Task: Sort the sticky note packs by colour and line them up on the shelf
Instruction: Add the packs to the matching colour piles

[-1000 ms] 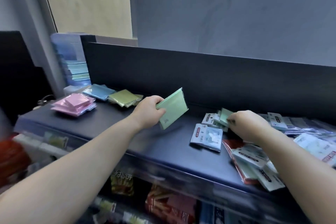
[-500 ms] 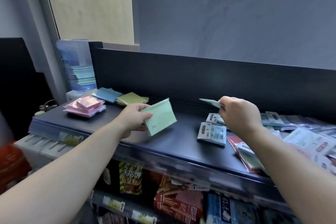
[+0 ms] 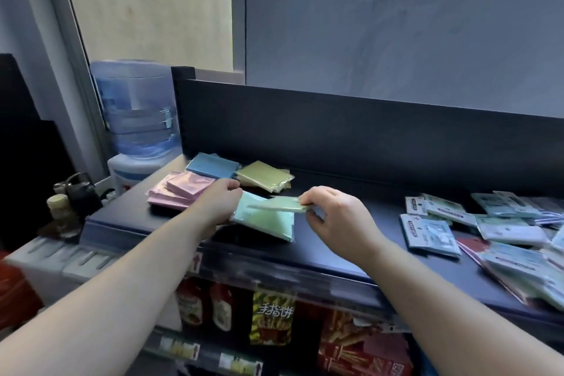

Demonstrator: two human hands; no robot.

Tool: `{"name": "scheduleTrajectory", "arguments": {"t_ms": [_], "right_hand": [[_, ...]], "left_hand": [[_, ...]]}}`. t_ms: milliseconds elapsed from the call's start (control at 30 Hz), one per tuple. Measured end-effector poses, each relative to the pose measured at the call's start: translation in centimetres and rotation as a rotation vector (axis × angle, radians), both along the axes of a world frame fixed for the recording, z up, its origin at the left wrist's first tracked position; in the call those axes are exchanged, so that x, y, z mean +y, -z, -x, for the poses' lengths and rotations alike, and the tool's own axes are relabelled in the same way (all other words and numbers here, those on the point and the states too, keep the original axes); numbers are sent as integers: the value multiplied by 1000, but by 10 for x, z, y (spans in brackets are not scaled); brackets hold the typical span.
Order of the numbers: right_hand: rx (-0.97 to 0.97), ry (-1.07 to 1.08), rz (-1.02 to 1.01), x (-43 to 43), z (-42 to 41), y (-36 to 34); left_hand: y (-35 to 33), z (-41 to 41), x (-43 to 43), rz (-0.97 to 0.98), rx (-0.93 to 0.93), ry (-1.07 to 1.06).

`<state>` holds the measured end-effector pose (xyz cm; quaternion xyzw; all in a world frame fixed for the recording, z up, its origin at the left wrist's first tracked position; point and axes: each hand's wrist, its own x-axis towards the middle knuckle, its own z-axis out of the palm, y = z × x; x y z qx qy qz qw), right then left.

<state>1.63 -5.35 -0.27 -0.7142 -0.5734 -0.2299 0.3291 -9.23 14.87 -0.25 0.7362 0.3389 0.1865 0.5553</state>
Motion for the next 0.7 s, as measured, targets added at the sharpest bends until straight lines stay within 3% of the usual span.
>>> {"name": "scheduleTrajectory", "arguments": {"t_ms": [200,267,367,700], "right_hand": [[301,35,165,33,9,21],[386,68,311,39,13,22],[392,126,485,45,18,20],[336,381,457,-15,22,0]], "left_hand": [[2,9,21,-214,145,96],[4,11,20,-335,190,164],[3,13,16,-496,227,221],[-9,-15,-37,-729,52,446]]}}
